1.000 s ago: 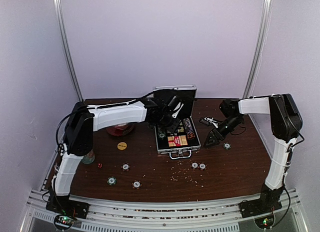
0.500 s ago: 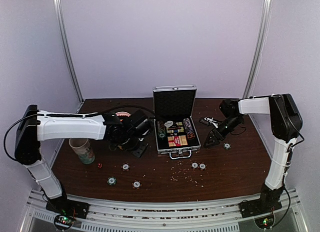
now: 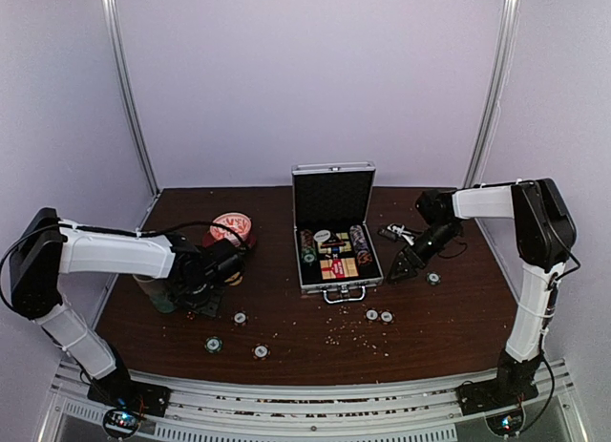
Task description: Pack up texas hold em set
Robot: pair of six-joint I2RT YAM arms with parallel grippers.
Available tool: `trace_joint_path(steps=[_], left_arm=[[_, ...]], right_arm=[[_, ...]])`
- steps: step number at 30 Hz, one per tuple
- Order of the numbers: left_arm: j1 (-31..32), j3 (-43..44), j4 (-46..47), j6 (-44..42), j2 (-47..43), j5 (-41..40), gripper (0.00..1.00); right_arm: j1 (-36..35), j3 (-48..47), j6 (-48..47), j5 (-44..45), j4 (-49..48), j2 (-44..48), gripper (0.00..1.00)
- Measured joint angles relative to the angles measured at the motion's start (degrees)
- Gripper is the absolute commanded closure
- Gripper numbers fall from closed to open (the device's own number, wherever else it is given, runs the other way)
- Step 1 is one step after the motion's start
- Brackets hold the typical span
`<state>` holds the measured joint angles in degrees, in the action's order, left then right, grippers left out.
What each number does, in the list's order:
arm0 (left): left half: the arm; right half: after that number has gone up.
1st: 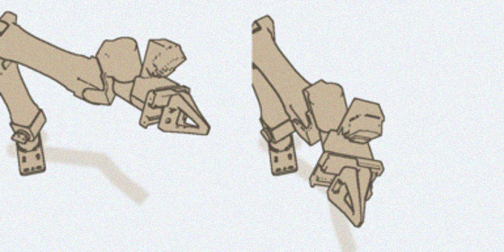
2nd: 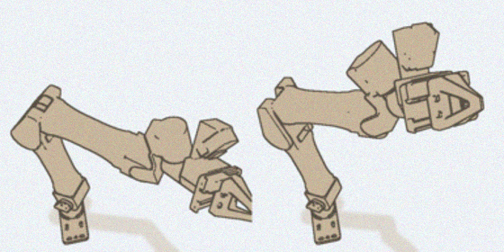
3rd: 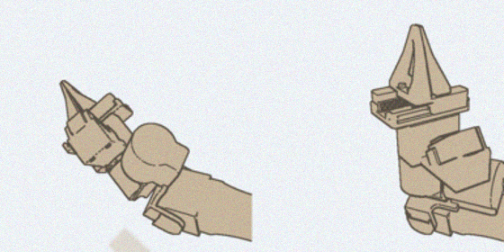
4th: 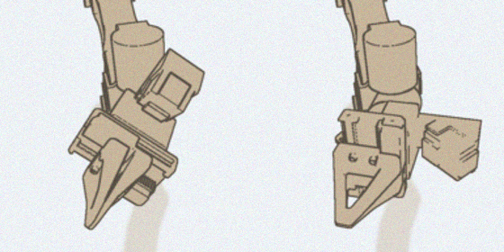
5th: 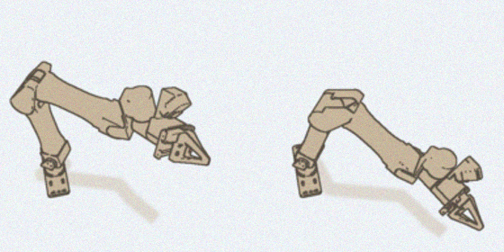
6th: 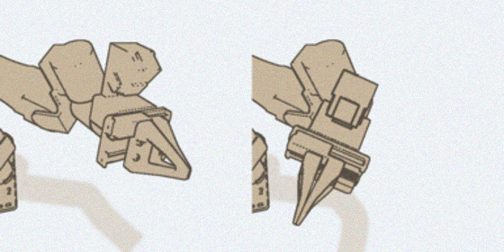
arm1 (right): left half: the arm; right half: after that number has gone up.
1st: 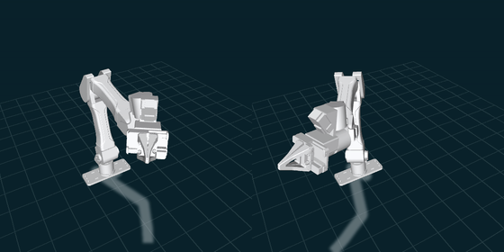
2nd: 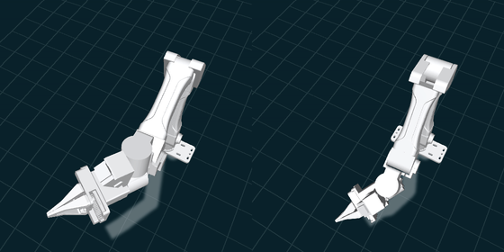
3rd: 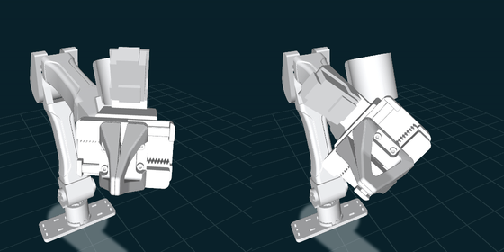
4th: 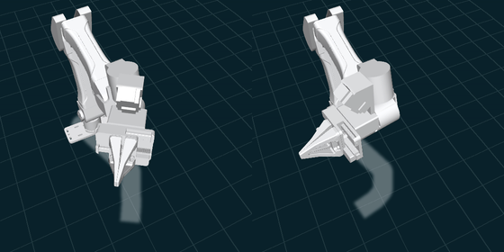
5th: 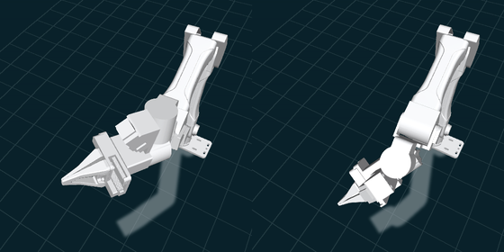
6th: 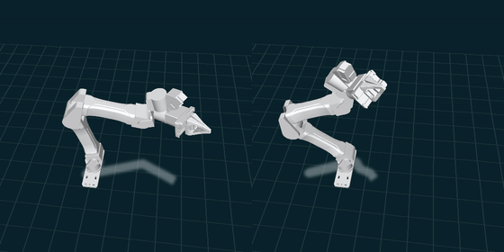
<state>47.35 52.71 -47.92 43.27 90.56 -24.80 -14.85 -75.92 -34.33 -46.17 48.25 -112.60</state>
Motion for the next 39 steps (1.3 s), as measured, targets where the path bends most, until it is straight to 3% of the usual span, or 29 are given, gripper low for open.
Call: trace_joint_path(steps=[8, 39], left_arm=[[-3.3, -3.8, 1.3, 0.6, -0.9, -0.1, 0.47], [-4.6, -6.6, 9.7, -3.0, -0.9, 7.0, 0.75]], right_arm=[[0.0, 0.0, 0.0, 0.1, 0.0, 0.0, 0.26], [-0.3, -0.7, 0.0, 0.6, 0.2, -0.7, 0.26]])
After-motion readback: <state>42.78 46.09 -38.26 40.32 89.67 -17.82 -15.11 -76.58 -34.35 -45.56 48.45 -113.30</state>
